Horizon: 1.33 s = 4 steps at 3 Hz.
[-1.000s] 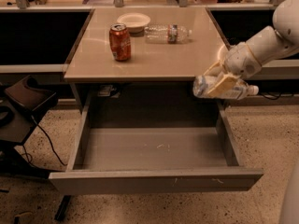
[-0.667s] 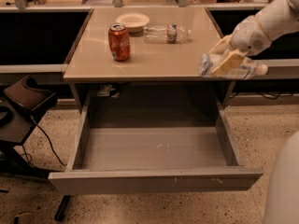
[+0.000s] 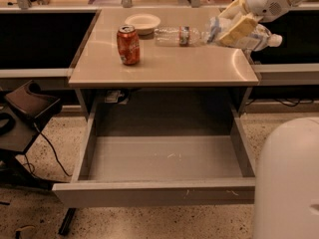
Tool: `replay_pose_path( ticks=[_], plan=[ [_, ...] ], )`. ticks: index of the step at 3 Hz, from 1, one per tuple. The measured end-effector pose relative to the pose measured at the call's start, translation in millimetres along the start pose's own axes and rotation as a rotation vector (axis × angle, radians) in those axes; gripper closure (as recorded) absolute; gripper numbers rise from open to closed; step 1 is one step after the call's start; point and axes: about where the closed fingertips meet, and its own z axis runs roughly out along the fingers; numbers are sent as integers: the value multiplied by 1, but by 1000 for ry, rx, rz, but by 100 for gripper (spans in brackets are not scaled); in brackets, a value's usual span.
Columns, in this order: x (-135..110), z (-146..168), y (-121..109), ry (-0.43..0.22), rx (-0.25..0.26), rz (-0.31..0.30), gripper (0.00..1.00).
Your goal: Pick blue plastic bottle from top drawer and place on counter
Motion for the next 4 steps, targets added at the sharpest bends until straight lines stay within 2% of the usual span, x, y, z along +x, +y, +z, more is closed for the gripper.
replay_pose_path(
  ticks=[1,2,3,4],
  plan=[
    [-19,19,-17,-95,15,-27,100],
    [-17,62,-35,-196,28,-9,100],
    [2,118,-46,-220,13,45,100],
    [25,163,-46,-180,0,78,100]
  ],
)
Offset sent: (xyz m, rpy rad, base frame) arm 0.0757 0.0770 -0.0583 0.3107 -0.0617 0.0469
